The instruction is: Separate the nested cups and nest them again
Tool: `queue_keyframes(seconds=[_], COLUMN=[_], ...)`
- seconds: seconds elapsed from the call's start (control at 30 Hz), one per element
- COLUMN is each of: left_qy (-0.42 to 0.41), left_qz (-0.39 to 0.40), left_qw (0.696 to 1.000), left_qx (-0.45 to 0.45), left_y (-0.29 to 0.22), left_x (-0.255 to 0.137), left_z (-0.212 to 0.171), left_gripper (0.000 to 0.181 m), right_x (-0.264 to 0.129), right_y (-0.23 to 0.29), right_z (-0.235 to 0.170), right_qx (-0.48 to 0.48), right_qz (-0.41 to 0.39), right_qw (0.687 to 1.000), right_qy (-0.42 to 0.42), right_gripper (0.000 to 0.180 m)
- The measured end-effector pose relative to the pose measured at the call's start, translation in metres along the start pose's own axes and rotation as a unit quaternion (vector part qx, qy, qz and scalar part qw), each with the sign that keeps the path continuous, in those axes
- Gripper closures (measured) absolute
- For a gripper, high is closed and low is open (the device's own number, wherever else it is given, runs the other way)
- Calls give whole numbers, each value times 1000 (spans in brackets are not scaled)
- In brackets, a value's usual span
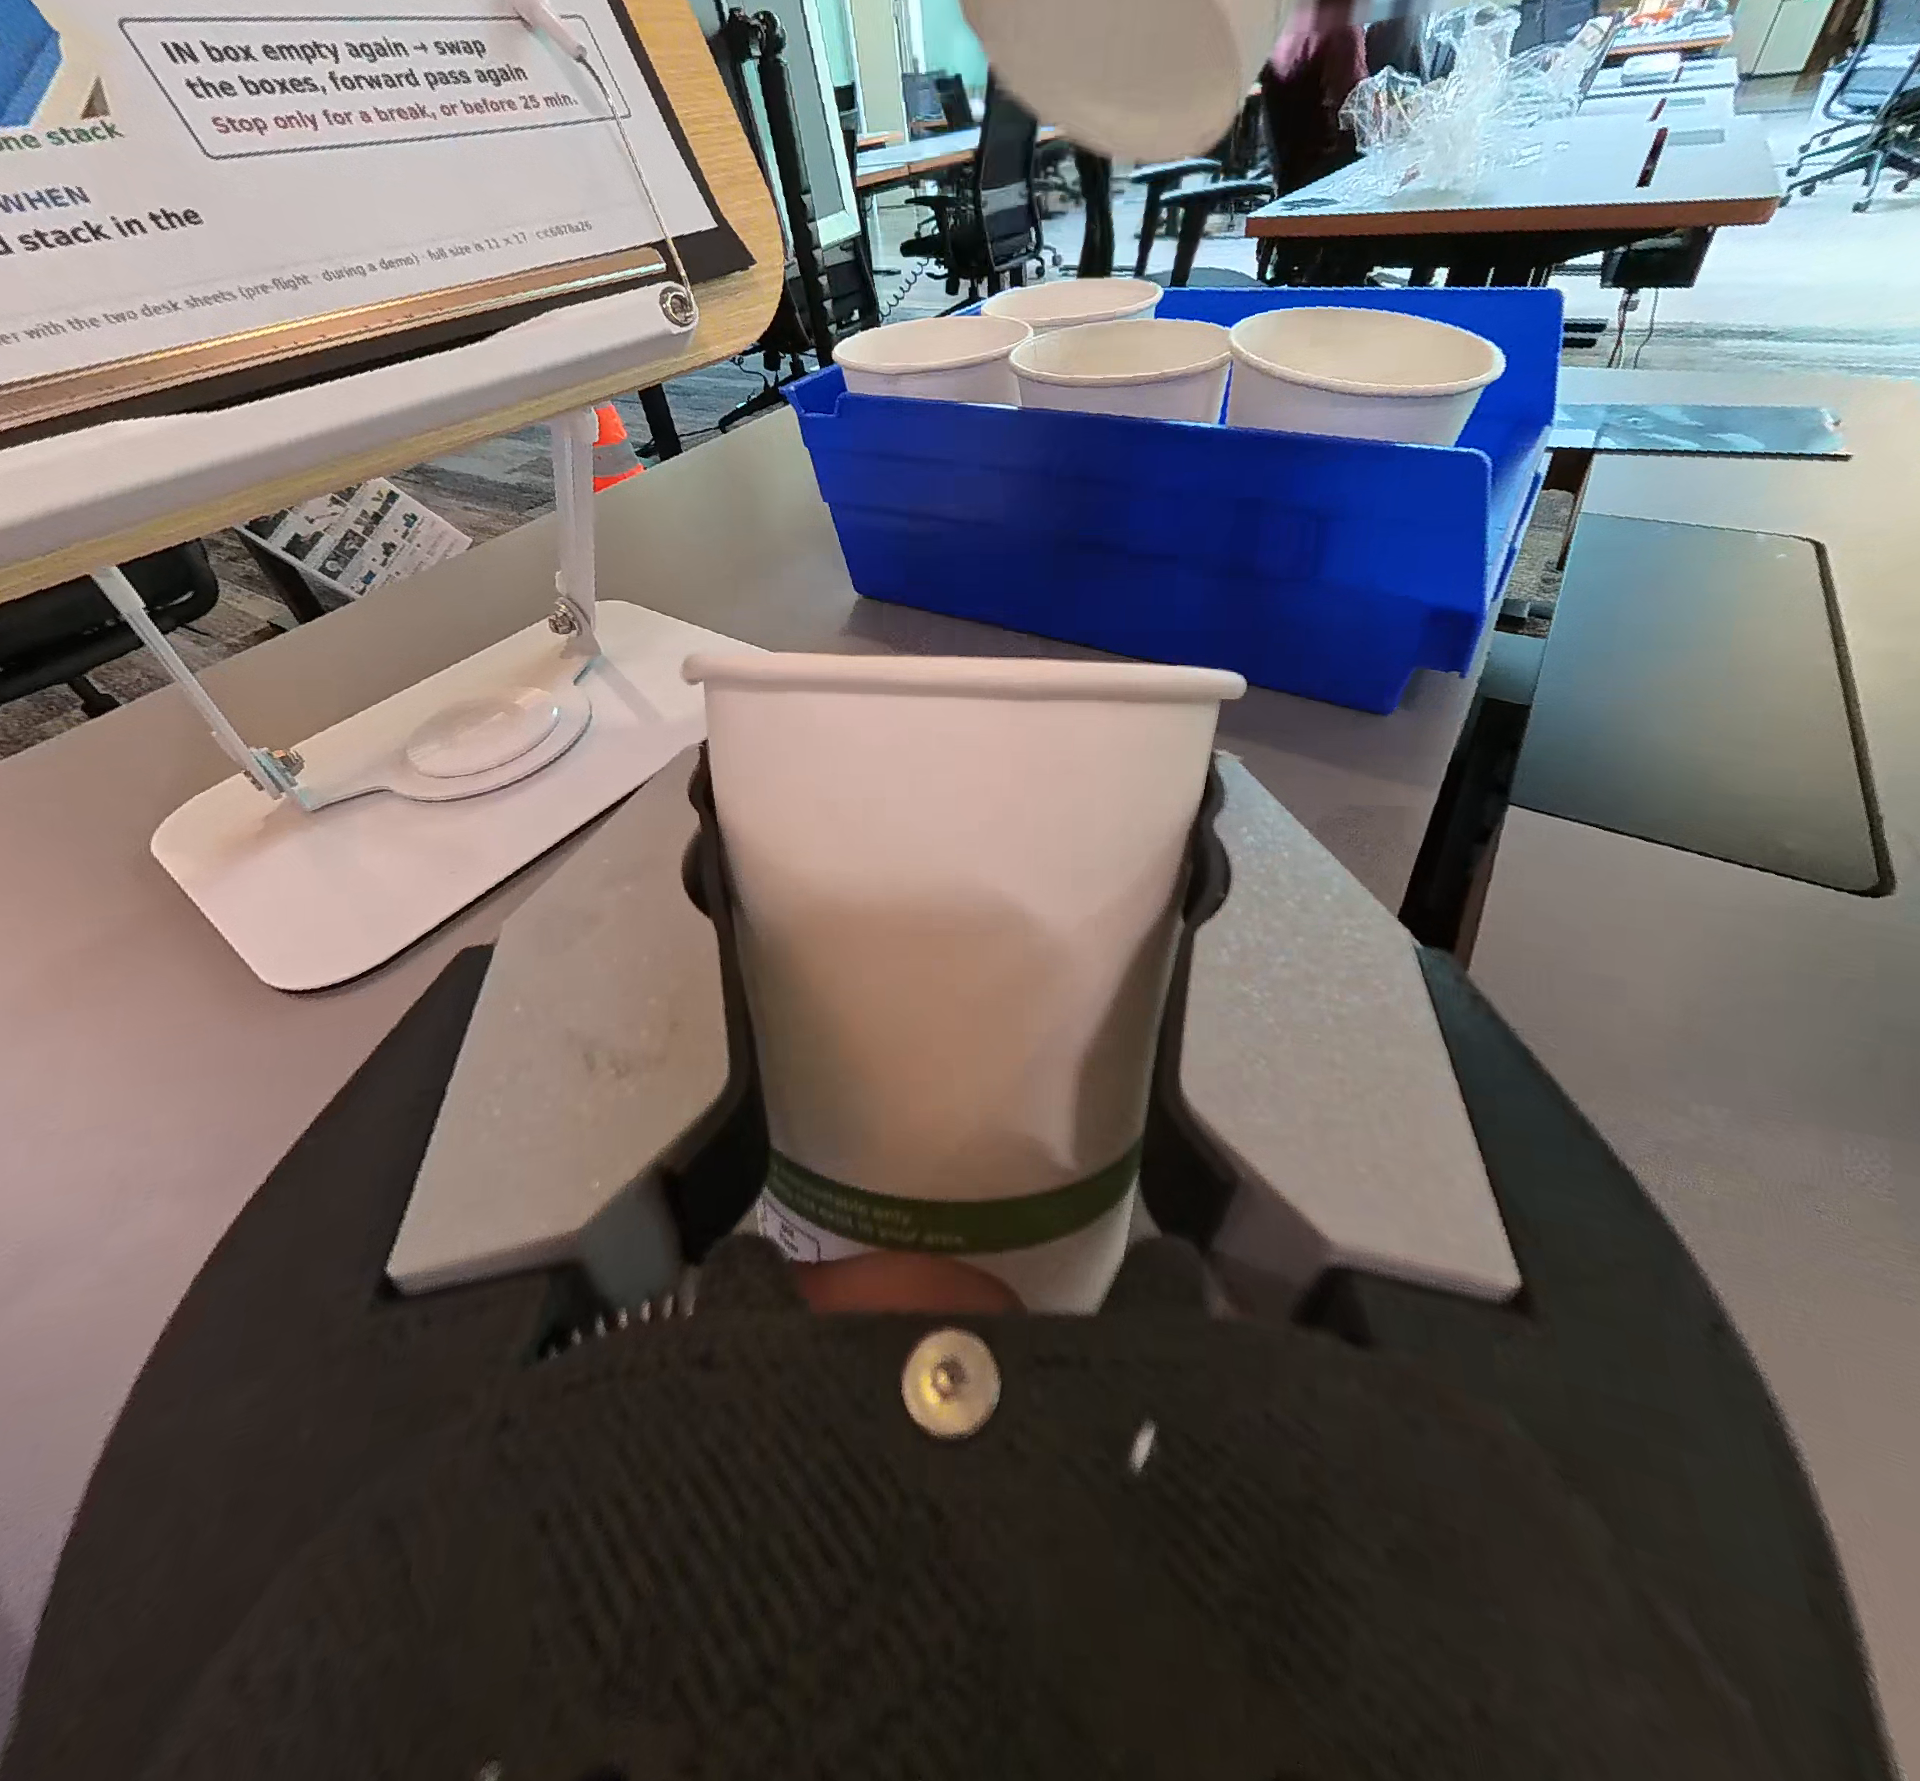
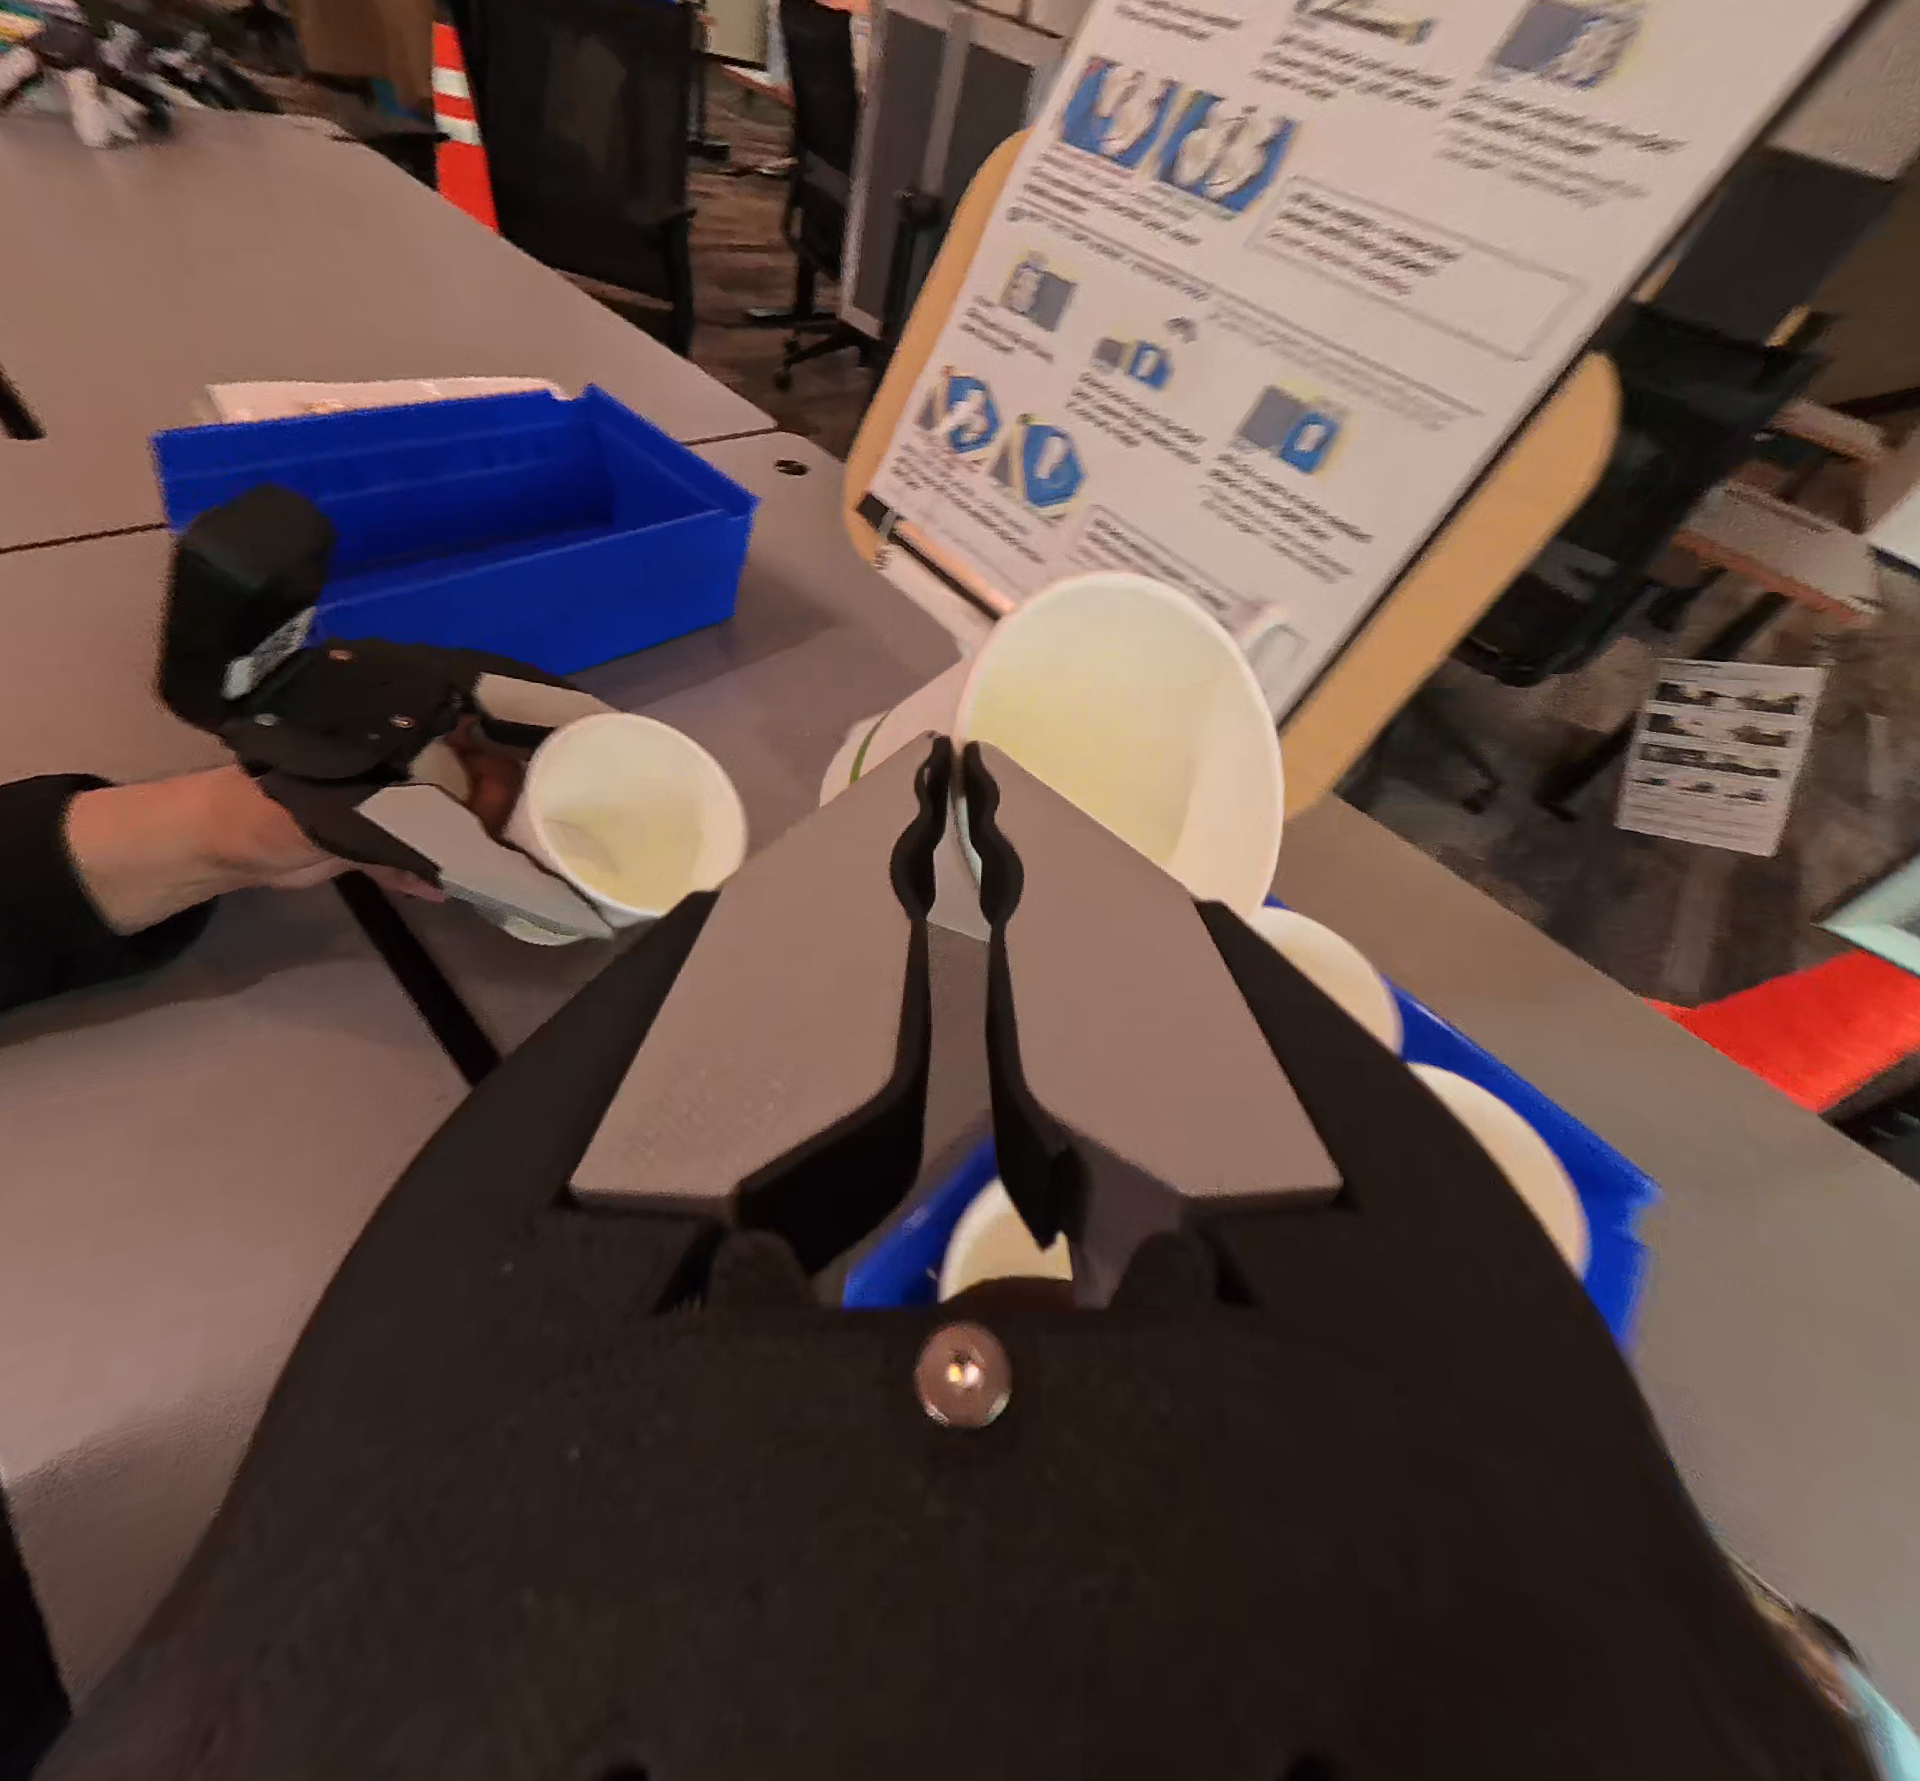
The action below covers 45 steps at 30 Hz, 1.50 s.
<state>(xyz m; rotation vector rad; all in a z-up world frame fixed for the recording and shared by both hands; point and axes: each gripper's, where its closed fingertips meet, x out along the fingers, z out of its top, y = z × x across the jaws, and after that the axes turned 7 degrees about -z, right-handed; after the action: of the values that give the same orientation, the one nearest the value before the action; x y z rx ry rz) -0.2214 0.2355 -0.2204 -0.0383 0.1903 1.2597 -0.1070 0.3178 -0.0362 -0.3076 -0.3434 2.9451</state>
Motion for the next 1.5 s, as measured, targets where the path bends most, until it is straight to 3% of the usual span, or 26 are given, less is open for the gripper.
queue_keyframes(seconds=[0.03, 0.2, 0.37, 0.63, 0.8, 1.13, 1.5], left_qy=[0, 0, 5, 6, 12, 11, 11], left_qz=[1, 2, 4, 9, 9, 10, 7], left_qw=[1000, 1000, 1000, 1000, 1000, 1000, 1000], left_qx=[0, 0, 0, -5, -4, -4, -2], left_y=[0, 0, 0, 4, 4, 5, 2], left_x=[0, 0, 1, 0, 2, 2, 3], left_z=[0, 0, -2, -4, -7, -6, -6], left_gripper=[92, 92, 91, 91, 91, 91, 91], right_x=[-9, -42, -46, -27, -10, 7, 0], right_y=[-15, -72, -101, -116, -116, -120, -102], right_z=[-1, -37, -100, -180, -210, -214, -158], right_qx=[-8, -60, -106, -102, -125, -144, -124], right_qz=[-23, -119, -166, -162, -152, -165, -183], right_qw=[1000, 988, 966, 948, 935, 927, 951], right_qy=[5, 75, 166, 254, 294, 305, 215], right_gripper=[180, 180, 180, 180, 180, 175, 173])
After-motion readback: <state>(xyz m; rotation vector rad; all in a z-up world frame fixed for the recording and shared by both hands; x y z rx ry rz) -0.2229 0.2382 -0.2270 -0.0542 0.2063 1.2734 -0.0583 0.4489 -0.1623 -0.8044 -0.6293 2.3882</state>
